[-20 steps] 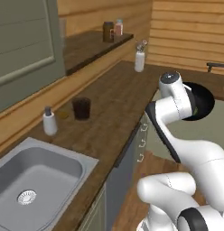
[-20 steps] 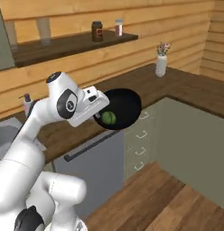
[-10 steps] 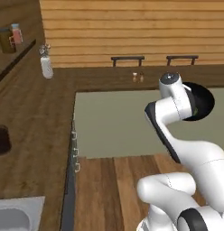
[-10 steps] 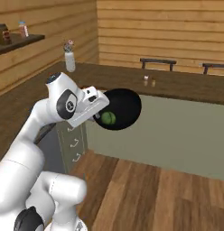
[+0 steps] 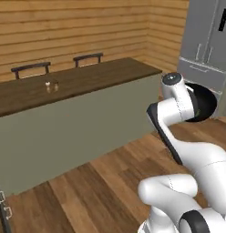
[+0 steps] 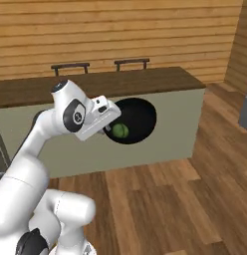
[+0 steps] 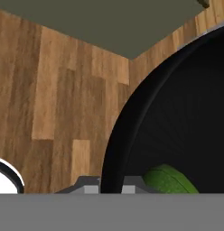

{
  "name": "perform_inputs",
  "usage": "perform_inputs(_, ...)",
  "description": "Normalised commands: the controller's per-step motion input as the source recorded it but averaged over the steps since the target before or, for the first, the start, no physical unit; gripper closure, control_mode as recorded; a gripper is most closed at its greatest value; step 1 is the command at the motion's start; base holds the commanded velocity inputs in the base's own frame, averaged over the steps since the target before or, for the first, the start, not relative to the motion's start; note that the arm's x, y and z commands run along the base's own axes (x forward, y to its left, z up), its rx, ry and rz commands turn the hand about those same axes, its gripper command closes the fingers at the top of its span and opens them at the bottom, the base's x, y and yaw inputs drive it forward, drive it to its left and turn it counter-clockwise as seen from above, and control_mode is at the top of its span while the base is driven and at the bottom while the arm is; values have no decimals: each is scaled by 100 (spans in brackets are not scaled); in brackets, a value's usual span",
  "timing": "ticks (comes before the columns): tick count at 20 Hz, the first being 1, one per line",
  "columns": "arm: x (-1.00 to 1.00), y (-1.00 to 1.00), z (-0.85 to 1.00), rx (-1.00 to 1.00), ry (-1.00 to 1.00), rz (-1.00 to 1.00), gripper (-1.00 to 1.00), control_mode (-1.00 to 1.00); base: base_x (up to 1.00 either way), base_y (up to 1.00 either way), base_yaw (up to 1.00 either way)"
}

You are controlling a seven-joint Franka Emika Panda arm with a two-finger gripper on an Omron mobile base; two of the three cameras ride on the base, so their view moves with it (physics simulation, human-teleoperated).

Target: Pick the avocado from the sink and place it in the bowl. Then pick the bowl and place it in the microwave. Then close the microwave door and press the start button.

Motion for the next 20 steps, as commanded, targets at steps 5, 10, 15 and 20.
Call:
perform_inputs(5,0,0,0,0,0,0,100,100,38,-27,-72)
perform_inputs(10,0,0,0,0,0,0,100,100,52,-16,-64)
perform_inputs(15,0,0,0,0,0,0,100,100,83,-2,-46)
perform_inputs(20,0,0,0,0,0,0,100,100,100,-33,-23)
